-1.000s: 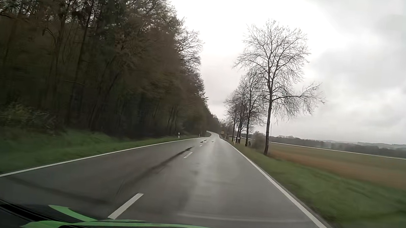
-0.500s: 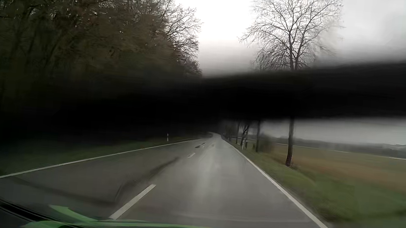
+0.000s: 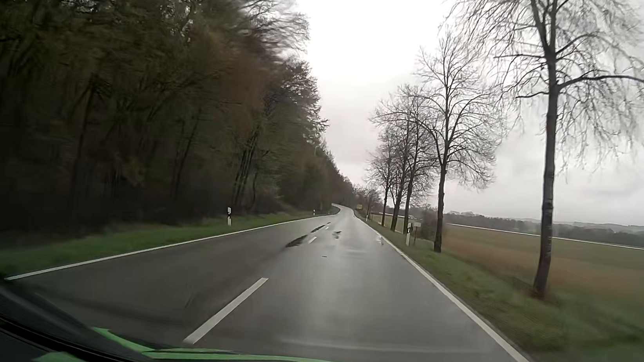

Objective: Follow the waypoints while adhering to traffic rules and regulations

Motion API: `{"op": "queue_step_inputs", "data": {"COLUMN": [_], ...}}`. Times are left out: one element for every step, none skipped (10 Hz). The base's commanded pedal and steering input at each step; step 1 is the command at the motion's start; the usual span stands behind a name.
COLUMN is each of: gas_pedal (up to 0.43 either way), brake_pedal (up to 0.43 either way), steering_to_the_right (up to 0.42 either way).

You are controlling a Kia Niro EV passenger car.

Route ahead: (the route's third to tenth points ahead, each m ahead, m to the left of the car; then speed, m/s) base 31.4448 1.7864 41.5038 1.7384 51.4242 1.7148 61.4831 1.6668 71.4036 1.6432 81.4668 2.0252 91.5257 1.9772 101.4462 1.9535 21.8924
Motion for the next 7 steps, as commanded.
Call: {"op": "queue_step_inputs", "data": {"gas_pedal": [0.000,0.000,0.000,0.000,0.028,0.039,0.047], "brake_pedal": [0.000,0.000,0.000,0.000,0.000,0.000,0.000], "steering_to_the_right": [0.000,0.000,0.000,0.000,0.000,-0.001,0.000]}}
